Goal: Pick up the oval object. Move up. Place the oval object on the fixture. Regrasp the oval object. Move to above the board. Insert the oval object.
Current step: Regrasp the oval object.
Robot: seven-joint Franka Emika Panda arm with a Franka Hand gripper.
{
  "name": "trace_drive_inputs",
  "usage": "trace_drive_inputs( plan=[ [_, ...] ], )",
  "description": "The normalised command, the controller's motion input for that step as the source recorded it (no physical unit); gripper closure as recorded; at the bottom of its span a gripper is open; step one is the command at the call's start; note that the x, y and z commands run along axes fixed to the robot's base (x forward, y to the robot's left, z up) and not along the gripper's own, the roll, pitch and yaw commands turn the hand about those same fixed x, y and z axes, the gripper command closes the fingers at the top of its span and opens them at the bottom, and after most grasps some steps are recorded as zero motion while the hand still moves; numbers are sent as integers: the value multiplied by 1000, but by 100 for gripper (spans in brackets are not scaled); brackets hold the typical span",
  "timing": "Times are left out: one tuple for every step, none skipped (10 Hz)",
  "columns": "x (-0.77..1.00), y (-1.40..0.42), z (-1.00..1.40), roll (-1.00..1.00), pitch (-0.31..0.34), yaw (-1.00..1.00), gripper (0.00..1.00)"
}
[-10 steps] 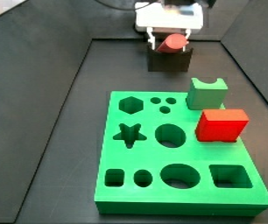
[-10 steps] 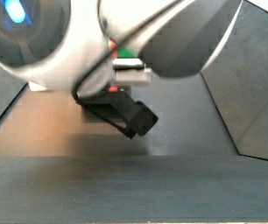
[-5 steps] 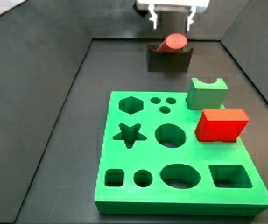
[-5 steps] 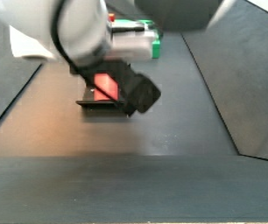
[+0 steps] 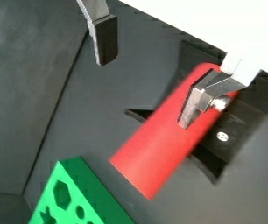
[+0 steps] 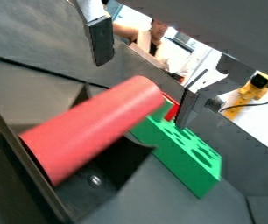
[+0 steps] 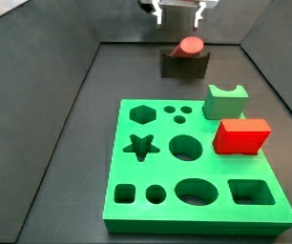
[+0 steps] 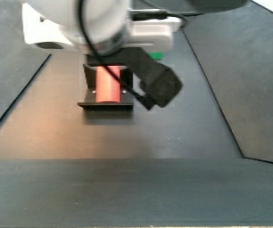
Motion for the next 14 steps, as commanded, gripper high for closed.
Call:
trace_drive_inputs(
  plan=[
    [-1000, -5, -3, 49, -79, -45, 0],
    [-1000, -10, 0, 72, -90, -26, 0],
    [-1000, -14, 12, 96, -99, -13, 0],
    [-1000, -20, 20, 119, -109, 4, 0],
    [-885, -26, 23, 133, -115, 15, 0],
    [-764, -25, 23, 137, -116, 25, 0],
    [-352, -1000, -133, 810, -15, -1000, 0],
    [-273, -1000, -126, 814, -22, -1000, 0],
    [-186, -1000, -91, 812, -54, -1000, 0],
    [-141, -1000, -84, 799, -95, -1000, 0],
    [-139, -1000, -75, 792, -124, -1000, 0],
    [-137, -971, -45, 786, -156, -1000, 0],
    [-115, -769, -20, 780, -186, -1000, 0],
    [-85, -493, -5, 771, -226, -1000, 0]
  ],
)
